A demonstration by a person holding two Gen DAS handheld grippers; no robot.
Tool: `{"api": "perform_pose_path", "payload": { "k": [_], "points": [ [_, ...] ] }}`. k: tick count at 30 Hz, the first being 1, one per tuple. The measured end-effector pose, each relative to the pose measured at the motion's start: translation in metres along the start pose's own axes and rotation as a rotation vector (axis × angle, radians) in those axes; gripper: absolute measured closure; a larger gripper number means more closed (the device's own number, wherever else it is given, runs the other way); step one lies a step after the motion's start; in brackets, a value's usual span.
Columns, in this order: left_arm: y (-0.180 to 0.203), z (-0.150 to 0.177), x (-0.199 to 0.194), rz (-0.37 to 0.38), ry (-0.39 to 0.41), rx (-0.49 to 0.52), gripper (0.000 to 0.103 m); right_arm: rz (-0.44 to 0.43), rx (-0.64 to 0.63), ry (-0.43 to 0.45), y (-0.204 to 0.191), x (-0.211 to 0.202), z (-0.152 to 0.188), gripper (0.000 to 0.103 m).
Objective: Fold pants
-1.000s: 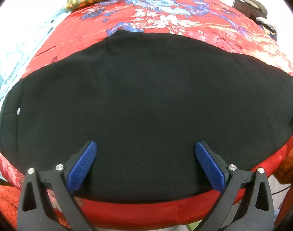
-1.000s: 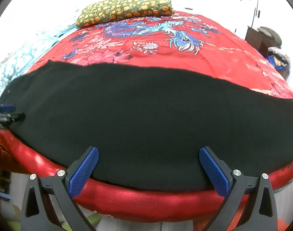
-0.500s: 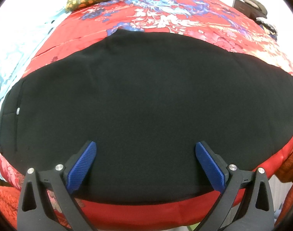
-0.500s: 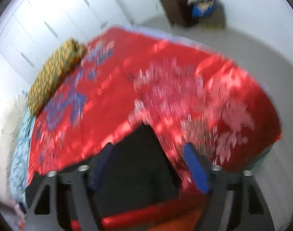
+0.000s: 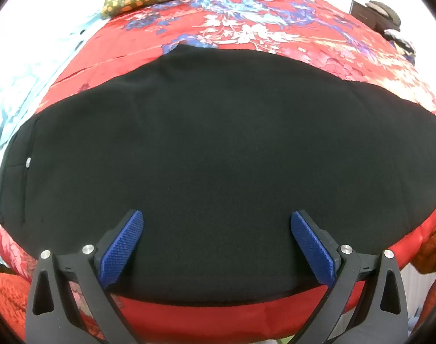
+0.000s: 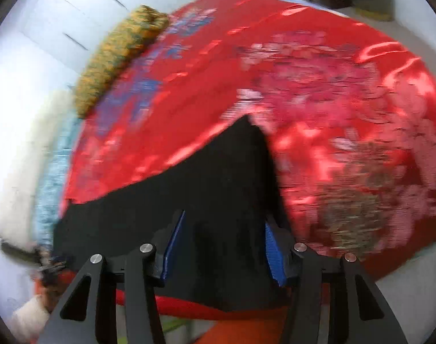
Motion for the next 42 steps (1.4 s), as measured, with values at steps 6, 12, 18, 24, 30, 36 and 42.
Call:
{"api": "perform_pose_path", "payload": {
  "k": [6, 12, 18, 24, 30, 36, 42],
  "points": [
    [0.000, 0.000, 0.000, 0.000, 0.001, -0.001, 0.000, 0.009, 0.001, -0.021, -0.004, 0.012, 0.004, 0.072],
    [-0.001, 0.000, -0.001, 0.003, -0.003, -0.007, 0.000, -0.142, 0.082, -0.001, -0.030, -0.002, 0.004, 0.087],
    [-0.004, -0.003, -0.005, 0.031, -0.052, -0.044, 0.002, -0.483, 0.137, 0.059, -0.118, -0.024, 0.015, 0.087],
    [-0.017, -0.017, -0.023, 0.091, -0.008, -0.123, 0.002, -0.705, 0.100, -0.025, -0.256, 0.011, 0.071, 0.087],
    [-0.054, -0.018, -0.027, 0.090, 0.006, -0.213, 0.002, -0.738, 0.047, -0.125, -0.394, 0.095, 0.138, 0.087],
    [-0.098, -0.012, -0.025, 0.087, 0.000, -0.338, 0.002, -0.501, -0.240, -0.216, -0.486, 0.159, 0.203, 0.026],
    [-0.118, -0.012, -0.037, 0.152, 0.036, -0.433, 0.003, -0.360, -0.504, -0.097, -0.485, 0.116, 0.205, 0.000]
  ]
}}
Point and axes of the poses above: each gripper's, at about its wrist camera, not at the fingertips, and x roughly the way its jaws point, y to its right, z to its underside, the point moved 8 cm from there along x, roughly the way its jaws point
